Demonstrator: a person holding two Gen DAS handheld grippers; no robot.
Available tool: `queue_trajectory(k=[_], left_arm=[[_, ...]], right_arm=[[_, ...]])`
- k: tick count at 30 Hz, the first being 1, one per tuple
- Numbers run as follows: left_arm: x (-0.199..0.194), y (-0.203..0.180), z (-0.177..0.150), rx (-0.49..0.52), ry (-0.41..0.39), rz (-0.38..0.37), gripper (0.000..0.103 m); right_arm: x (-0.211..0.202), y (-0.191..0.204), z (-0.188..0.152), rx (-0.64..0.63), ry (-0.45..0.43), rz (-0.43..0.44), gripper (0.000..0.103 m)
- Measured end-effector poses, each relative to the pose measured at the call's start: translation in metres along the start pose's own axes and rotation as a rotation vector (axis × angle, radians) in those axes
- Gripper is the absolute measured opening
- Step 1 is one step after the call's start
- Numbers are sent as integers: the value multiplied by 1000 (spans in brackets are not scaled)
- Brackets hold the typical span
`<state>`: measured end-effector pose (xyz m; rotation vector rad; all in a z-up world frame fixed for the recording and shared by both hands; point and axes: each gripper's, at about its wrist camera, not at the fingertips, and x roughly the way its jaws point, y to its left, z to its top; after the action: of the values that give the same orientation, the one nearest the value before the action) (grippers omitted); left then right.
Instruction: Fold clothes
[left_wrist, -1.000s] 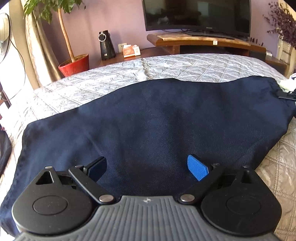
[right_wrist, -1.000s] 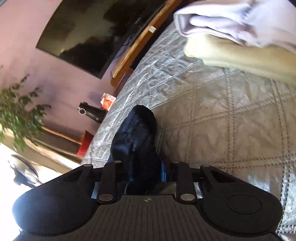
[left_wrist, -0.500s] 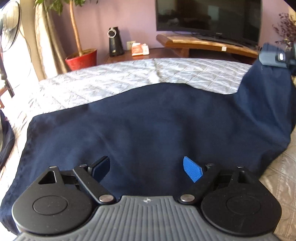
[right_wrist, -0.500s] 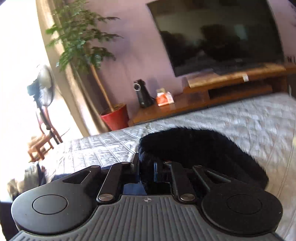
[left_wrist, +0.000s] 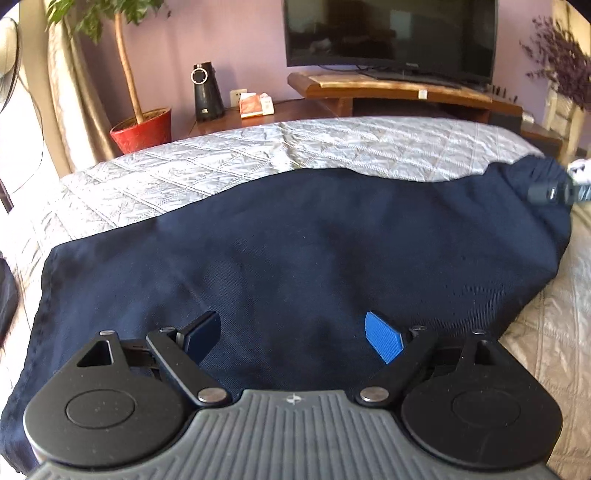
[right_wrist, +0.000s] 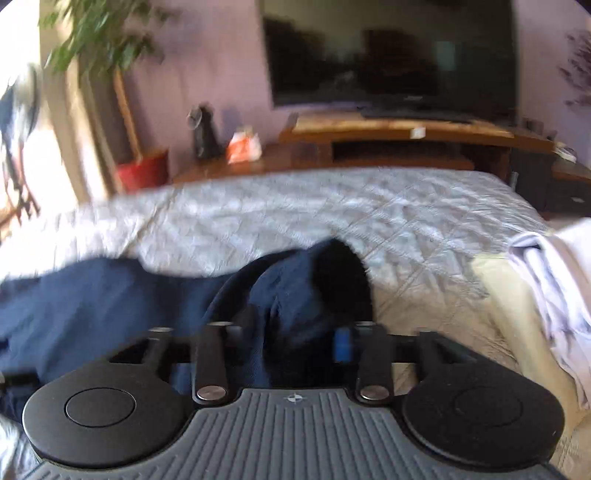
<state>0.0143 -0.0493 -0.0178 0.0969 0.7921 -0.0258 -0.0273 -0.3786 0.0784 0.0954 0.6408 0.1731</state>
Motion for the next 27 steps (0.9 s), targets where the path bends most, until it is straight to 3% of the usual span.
queue_trajectory(k=[1, 3, 6, 12, 14, 17, 21, 27], left_arm=[[0, 0, 0, 0, 2, -2, 84], [-1, -1, 1, 1, 2, -4, 84], [-1, -4, 0, 12, 1, -3, 84], [1, -4, 0, 9, 7, -11, 85], [0, -3, 0, 11, 6, -10, 86], [0, -4, 0, 9, 8, -9, 87], [0, -5, -1, 13, 4, -9, 88], [0, -5, -2, 5, 5, -9, 90]], right_arm=[[2, -5, -4, 23, -1, -24, 77], [12, -11, -9, 41, 59, -9, 66], [20, -14, -15, 40, 99, 2, 64], [15, -54, -16, 301, 78, 98, 65], [12, -50, -19, 238, 89, 78, 62], [14, -19, -21, 19, 112, -20, 58], [16, -18, -17, 53, 114, -7, 39], [4, -19, -8, 134, 55, 21, 28]])
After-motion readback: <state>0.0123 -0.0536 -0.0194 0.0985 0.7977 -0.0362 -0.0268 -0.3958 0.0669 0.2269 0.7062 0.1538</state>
